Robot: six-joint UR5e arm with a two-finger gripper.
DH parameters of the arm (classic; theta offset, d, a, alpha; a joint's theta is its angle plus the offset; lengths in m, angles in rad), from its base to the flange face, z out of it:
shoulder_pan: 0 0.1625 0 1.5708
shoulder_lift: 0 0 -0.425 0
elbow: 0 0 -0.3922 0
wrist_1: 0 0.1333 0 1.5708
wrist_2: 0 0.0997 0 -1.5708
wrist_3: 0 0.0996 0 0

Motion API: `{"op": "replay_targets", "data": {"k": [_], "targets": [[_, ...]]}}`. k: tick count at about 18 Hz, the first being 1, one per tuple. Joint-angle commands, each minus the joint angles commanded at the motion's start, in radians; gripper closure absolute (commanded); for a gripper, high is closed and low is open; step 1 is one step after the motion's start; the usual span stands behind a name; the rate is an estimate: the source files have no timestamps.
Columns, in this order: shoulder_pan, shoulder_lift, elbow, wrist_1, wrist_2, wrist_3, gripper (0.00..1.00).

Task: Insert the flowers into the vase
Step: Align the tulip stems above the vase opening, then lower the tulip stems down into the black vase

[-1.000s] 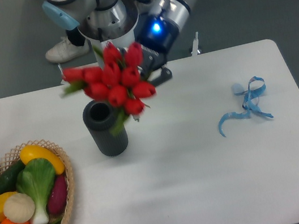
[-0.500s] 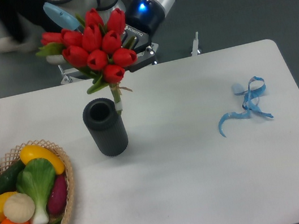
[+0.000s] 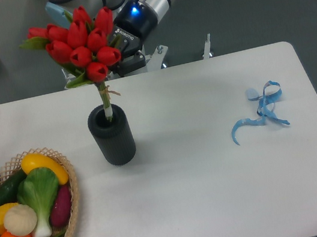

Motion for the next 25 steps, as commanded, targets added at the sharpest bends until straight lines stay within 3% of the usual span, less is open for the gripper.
{"op": "replay_targets", "data": {"k": [6, 15, 18, 20, 25], "targets": [[-0.006, -0.023, -0.041, 0.003, 0.012, 0.067, 0.93], [-0.028, -0.162, -0.077, 0.005, 0.014, 0.251, 0.81], [-0.031, -0.183, -0.078, 0.005, 0.012, 0.275, 0.79], [-0.034, -0.199, -0.083, 0.005, 0.012, 0.281, 0.67], [-0.034, -0.222, -0.112, 0.003, 0.012, 0.359, 0.52]]}}
